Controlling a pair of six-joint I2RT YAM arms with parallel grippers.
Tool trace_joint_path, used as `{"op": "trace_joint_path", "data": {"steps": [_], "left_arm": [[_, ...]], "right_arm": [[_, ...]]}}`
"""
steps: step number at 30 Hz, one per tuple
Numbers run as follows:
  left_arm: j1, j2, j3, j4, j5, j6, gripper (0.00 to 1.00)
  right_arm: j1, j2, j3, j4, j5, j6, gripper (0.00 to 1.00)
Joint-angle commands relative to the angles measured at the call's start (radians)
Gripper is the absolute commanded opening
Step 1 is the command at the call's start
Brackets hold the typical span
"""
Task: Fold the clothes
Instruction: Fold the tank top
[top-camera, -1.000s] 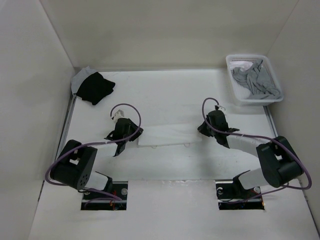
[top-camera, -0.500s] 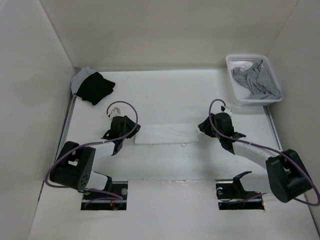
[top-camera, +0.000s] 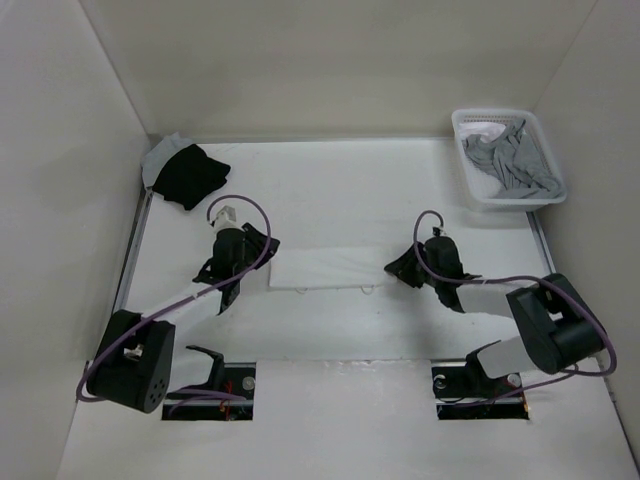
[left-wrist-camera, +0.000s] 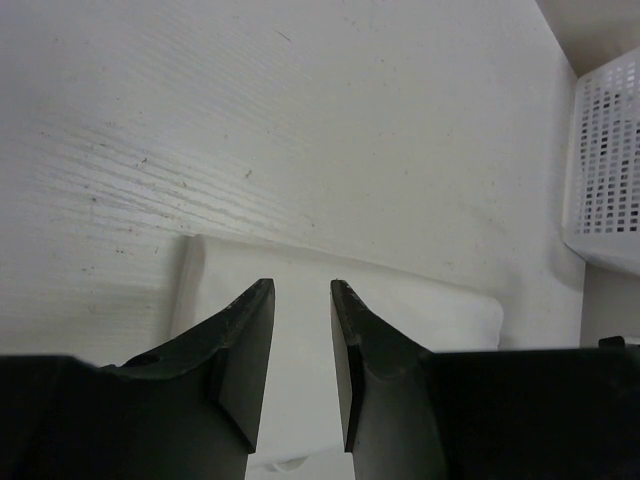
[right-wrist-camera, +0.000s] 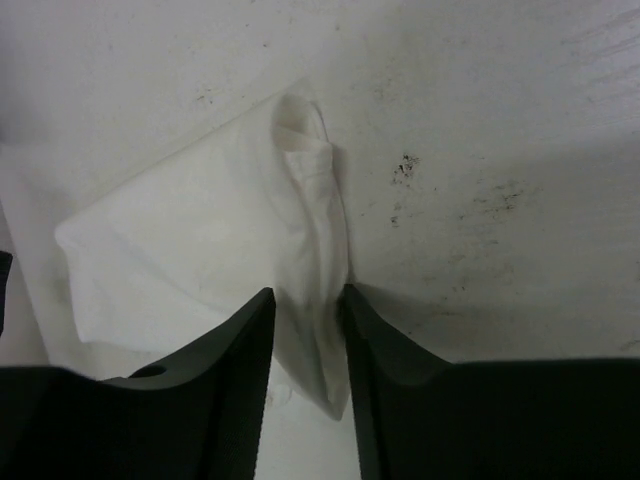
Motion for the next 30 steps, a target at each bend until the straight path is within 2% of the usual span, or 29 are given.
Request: {"op": "trace_joint_path", "data": {"steps": [1, 4, 8, 11, 14, 17, 22, 30], "left_arm": [[-0.008, -0.054, 0.042, 0.008, 0.017, 0.009, 0.28], [-0.017, -0.077, 0.044, 0.008, 0.017, 0.003, 0.28], [-0.050, -0.085, 0.051, 0.008, 0.015, -0.001, 0.27], [-0.095, -0.064, 0.064, 0.018, 0.008, -0.008, 0.28], [-0.138, -0.030, 0.077, 0.037, 0.003, -0.020, 0.28], [-0.161, -0.007, 0.081, 0.064, 0.008, -0.035, 0.28], [-0.175, -0.016, 0.067, 0.083, 0.015, -0.054, 0.29], [-0.147, -0.086, 0.019, 0.083, 0.029, -0.055, 0.30]], "right_arm": [[-0.007, 0.073, -0.025, 0.124, -0.045, 0.069, 0.29], [-0.035, 0.050, -0.051, 0.186, -0.028, 0.112, 0.13], [-0.062, -0.118, -0.103, 0.139, 0.016, 0.117, 0.07], [-0.079, -0.317, -0.112, -0.039, 0.062, 0.059, 0.07], [-0.076, -0.511, -0.053, -0.264, 0.143, -0.042, 0.08], [-0.032, -0.591, 0.058, -0.430, 0.237, -0.151, 0.08], [0.114, -0.489, 0.231, -0.526, 0.345, -0.271, 0.08], [0.386, -0.114, 0.478, -0.601, 0.452, -0.332, 0.10]]}}
